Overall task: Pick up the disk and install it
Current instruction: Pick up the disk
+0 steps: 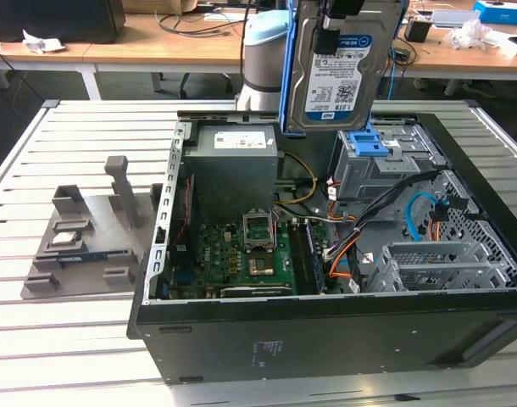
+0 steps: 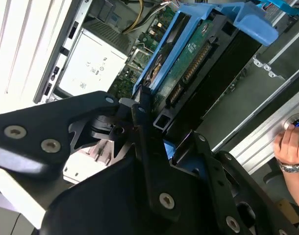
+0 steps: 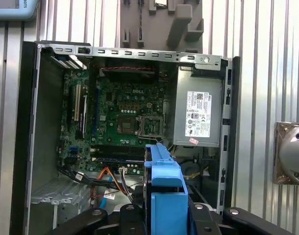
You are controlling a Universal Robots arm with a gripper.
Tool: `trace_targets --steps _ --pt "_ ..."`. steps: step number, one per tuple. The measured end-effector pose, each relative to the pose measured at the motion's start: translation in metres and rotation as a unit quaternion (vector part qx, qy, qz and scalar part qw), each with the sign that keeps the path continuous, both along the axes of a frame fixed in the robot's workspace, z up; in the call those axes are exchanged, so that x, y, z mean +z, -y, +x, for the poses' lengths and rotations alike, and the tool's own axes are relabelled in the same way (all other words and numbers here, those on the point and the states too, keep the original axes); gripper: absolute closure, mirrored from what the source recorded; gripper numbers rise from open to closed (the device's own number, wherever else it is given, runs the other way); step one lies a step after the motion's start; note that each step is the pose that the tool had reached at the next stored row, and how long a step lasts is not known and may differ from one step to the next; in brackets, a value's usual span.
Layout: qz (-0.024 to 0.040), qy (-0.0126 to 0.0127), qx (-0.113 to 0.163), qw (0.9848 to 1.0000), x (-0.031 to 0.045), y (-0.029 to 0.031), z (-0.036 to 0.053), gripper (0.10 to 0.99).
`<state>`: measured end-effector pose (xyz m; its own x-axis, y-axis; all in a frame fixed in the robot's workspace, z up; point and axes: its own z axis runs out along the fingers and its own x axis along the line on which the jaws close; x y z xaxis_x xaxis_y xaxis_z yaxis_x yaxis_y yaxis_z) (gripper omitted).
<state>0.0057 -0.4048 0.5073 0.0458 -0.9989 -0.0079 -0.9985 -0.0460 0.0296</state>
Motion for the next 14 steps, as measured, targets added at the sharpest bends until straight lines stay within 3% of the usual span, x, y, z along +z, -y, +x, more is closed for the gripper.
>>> trace_targets --steps 4,14 --pt "0.0 0.0 0.0 1.0 -0.0004 0.007 0.0 0.718" --pt "0.0 0.0 0.0 1.0 -0.0019 0.0312 0.0 0.718"
